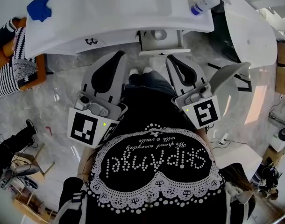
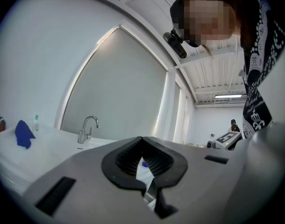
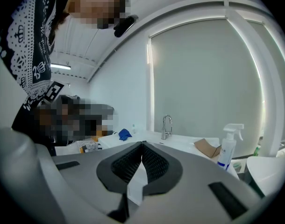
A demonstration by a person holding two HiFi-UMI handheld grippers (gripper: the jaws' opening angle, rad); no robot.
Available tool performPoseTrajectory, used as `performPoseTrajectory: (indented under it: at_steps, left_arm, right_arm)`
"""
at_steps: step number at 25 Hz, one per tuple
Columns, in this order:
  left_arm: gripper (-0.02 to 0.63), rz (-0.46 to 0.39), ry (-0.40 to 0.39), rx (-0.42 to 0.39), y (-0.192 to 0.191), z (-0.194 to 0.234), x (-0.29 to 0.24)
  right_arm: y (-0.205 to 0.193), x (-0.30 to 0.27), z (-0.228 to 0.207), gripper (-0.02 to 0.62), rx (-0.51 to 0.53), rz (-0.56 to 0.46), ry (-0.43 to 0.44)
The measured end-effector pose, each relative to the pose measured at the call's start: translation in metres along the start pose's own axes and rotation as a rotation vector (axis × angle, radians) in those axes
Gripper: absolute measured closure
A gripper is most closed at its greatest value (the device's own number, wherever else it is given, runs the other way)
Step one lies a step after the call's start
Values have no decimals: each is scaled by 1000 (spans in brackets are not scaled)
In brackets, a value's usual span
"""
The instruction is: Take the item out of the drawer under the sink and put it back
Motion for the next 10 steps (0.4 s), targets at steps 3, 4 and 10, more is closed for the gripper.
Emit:
performPoseTrajectory:
  at_steps: [3,4,10]
  left_arm:
    - [603,11,-5,5,-4,1,2]
    - [603,12,-7,7,-5,1,2]
    - [603,7,-1,21,-8,2,7]
  right_arm:
    - [-1,-1,1,577,2,5,-3]
    - [-1,0,2,577,5,5,-4]
    - [0,0,6,577,13,5,-8]
Point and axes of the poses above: the fingertips, and each gripper's own axes: x backward along the fingers, z to its left, y out of its top, the point moved 8 cm from there along x, backward along the fingers, and after that the axes turned 13 degrees about -y, right-handed, at the moved point
